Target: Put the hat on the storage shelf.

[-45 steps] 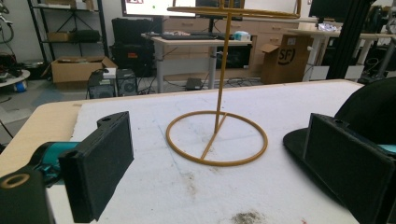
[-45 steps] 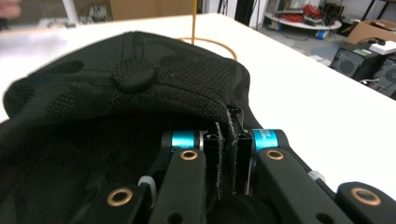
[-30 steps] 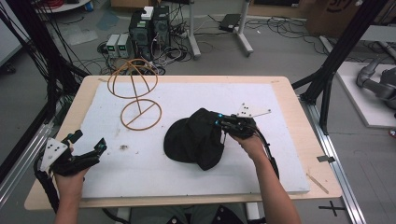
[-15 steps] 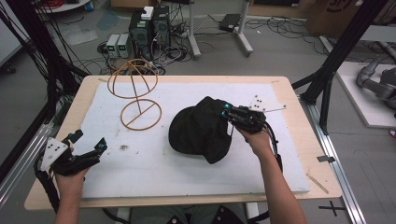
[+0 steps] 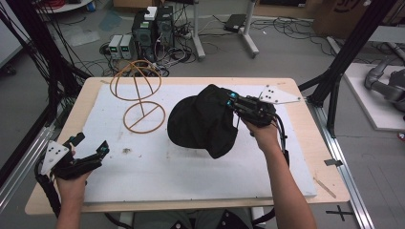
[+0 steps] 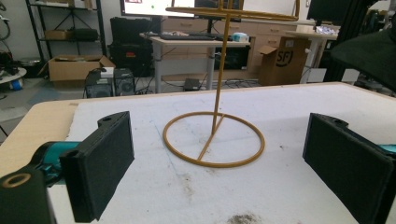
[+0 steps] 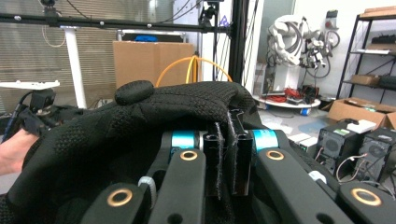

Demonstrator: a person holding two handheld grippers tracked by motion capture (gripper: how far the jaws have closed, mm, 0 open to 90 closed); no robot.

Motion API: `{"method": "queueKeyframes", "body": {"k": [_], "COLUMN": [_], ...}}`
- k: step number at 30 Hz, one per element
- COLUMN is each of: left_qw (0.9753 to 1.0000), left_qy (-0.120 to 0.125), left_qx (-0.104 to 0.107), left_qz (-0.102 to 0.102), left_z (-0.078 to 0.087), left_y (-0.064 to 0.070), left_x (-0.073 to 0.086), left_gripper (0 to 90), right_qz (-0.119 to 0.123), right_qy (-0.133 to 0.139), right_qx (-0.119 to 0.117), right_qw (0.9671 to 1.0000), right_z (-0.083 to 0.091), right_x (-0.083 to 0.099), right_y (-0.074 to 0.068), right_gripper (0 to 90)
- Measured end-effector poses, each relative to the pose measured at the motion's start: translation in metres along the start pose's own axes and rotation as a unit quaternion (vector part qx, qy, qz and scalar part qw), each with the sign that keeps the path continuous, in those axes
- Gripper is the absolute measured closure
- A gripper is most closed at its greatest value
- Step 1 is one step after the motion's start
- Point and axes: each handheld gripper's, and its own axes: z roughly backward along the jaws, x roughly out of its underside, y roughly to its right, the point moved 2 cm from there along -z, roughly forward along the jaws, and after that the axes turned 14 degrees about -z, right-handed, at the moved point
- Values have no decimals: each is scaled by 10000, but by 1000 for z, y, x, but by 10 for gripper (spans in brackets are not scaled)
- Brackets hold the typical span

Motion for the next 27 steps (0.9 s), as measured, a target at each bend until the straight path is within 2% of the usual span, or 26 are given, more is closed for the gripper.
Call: {"method": "queueKeyframes", "body": {"k": [6, 27], "left_qw": [10000, 10000], "left_qy": [-1, 15], "left_qx": [6, 26], "left_qz": [-1, -7], "left_z": [0, -1], "left_y": [0, 1], "left_x": [0, -1], "left_gripper": [91, 91], "right_qz": [22, 0], "right_qy": [80, 540], "right_qx": [20, -110], "right_qw": [10000, 9985], "right_z": [-2, -16], "right_x": [-11, -64], "right_y": [-2, -14], "right_gripper": [876, 875]}}
